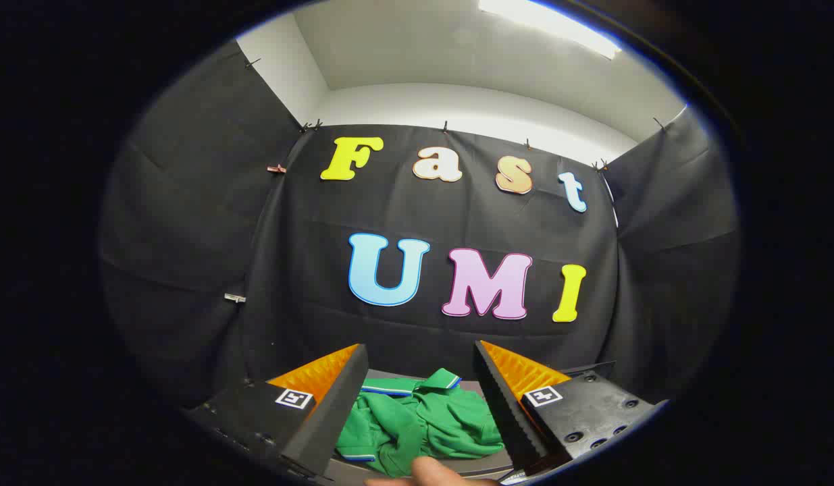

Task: Put the clothes into the washing machine and then close the washing machine lid.

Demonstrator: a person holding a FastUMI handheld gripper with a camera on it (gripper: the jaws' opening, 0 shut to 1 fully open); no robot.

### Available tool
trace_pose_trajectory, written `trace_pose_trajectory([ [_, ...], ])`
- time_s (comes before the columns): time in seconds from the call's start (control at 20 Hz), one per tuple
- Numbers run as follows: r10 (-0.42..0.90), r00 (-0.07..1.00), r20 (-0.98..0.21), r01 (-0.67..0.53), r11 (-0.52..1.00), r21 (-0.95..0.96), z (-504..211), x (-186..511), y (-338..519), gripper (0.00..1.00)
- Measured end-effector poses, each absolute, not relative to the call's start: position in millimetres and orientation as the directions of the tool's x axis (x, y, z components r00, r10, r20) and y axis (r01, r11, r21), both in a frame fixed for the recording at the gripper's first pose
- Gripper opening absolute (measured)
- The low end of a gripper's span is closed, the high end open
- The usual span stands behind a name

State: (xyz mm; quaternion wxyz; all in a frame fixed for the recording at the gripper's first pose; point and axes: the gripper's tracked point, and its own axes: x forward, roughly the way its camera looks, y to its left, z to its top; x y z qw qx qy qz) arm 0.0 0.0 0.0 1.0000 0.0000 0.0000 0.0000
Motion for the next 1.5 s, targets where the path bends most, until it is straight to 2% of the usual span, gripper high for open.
trace_pose_trajectory([
  [0.2, 0.024, 0.999, -0.031, -0.023, 1.000, 0.007, -12.3, 4.1, -0.1, 0.98],
  [0.6, 0.048, 0.999, -0.018, -0.048, 0.999, -0.003, -12.1, 10.6, 3.6, 0.98],
  [1.1, 0.003, 1.000, -0.027, -0.004, 0.999, -0.052, -13.8, 15.9, -8.6, 0.97],
  [1.5, 0.028, 0.989, -0.144, -0.035, 0.998, -0.050, -34.3, 39.4, -6.2, 0.98],
])
